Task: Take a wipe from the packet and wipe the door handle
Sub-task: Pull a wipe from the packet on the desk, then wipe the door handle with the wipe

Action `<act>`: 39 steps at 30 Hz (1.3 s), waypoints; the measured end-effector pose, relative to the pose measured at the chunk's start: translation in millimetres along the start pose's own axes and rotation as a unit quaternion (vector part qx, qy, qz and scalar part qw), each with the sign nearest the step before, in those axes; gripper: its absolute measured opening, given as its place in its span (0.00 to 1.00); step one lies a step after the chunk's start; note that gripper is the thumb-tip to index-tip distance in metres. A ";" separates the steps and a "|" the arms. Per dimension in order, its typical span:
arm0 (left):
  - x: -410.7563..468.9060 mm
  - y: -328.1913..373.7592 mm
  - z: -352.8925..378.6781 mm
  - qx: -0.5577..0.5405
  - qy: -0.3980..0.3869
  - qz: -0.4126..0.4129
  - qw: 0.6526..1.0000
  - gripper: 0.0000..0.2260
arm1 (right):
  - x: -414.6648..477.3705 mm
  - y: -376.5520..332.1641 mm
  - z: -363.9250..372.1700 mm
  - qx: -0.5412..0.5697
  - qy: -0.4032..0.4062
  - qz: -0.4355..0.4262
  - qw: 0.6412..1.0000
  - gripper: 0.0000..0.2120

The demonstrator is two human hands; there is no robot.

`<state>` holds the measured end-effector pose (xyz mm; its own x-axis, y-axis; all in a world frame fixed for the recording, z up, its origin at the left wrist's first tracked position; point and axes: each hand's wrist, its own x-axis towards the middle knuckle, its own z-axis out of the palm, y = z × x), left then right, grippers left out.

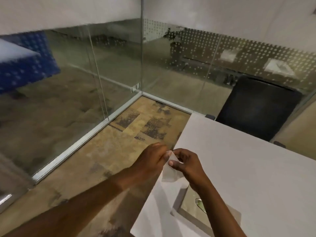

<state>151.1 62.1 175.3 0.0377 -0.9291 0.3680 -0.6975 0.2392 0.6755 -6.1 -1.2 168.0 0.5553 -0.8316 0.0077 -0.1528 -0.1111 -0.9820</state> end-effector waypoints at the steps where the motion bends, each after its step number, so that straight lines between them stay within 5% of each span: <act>1: -7.1 -4.5 -22.4 -0.028 0.006 -0.029 0.999 0.14 | 7.1 -12.2 16.3 0.014 -0.025 -0.006 1.000 0.08; 7: -91.5 -33.9 -178.6 -0.249 0.104 -0.212 0.939 0.18 | 39.0 -76.9 162.4 0.140 -0.196 -0.040 0.970 0.06; 11: -172.5 -66.1 -286.5 -0.288 0.243 -0.261 0.889 0.10 | 44.3 -125.2 308.7 0.224 -0.311 -0.019 0.923 0.02; 17: -276.8 -113.3 -429.1 -0.263 0.393 -0.286 0.833 0.10 | 33.0 -179.8 513.7 0.290 -0.378 0.001 0.879 0.02; 31: -372.6 -246.1 -616.5 -0.174 0.670 -0.273 0.668 0.15 | 65.7 -261.0 793.7 0.133 -0.476 -0.142 0.858 0.06; 34: -367.9 -276.9 -647.7 -0.148 0.680 -0.275 0.663 0.14 | 92.1 -265.7 831.5 0.171 -0.470 -0.113 0.858 0.07; 39: -364.2 -343.1 -712.5 -0.045 0.627 -0.288 0.722 0.18 | 169.4 -272.5 900.5 0.193 -0.467 -0.064 0.861 0.06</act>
<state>886.6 519.4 264.8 0.9610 0.0918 0.2610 -0.2607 -0.0152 0.9653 865.7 378.2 267.0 0.9899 -0.0061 0.1413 0.1403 0.1690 -0.9756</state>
